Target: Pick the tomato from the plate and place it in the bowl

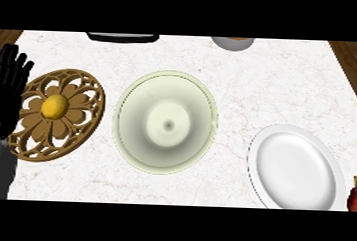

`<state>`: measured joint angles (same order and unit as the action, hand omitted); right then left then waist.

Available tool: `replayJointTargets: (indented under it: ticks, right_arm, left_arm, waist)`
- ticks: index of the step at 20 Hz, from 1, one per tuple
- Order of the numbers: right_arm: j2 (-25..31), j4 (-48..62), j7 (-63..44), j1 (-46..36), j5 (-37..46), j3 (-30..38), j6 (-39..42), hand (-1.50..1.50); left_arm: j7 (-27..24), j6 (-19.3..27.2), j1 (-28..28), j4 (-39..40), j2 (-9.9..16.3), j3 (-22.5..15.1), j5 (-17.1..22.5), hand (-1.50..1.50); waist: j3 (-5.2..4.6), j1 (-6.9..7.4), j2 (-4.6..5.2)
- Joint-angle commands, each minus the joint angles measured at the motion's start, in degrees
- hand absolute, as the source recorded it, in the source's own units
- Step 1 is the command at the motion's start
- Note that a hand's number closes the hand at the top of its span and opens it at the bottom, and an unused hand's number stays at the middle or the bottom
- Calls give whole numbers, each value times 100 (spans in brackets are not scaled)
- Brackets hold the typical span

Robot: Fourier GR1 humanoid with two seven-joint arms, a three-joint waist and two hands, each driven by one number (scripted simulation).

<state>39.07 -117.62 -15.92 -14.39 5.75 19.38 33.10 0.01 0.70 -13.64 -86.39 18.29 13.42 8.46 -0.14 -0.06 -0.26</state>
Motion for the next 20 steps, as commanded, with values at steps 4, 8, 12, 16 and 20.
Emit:
replayJointTargets:
  ticks: [4, 8, 12, 16, 20]
  right_arm:
    - [-504, -748, -2789, -1565, -722, -1387, -407, 150]
    - [-708, -40, -3086, -2479, -502, -2121, -370, 150]
    - [-1443, 366, -3541, -2947, 264, -3166, -667, 150]
    - [-2081, 774, -3815, -3310, 359, -3412, -775, 150]
    - [-2654, 1805, -3095, -3206, 1374, -4053, -1201, 150]
  left_arm:
    - [-217, -180, -128, 285, 40, 41, 44, 0]
    - [-203, -165, 15, 149, -73, -5, 41, 0]
    - [-92, 157, -241, 120, -171, -91, -180, 0]
    - [141, -133, -1, -212, -43, -71, 9, 0]
    - [165, -56, -153, -55, -14, 0, -24, 0]
  waist:
    - [-10, 83, 16]
    - [0, 111, 30]
    - [4, 111, 33]
    - [10, 94, 14]
    - [12, 97, 33]
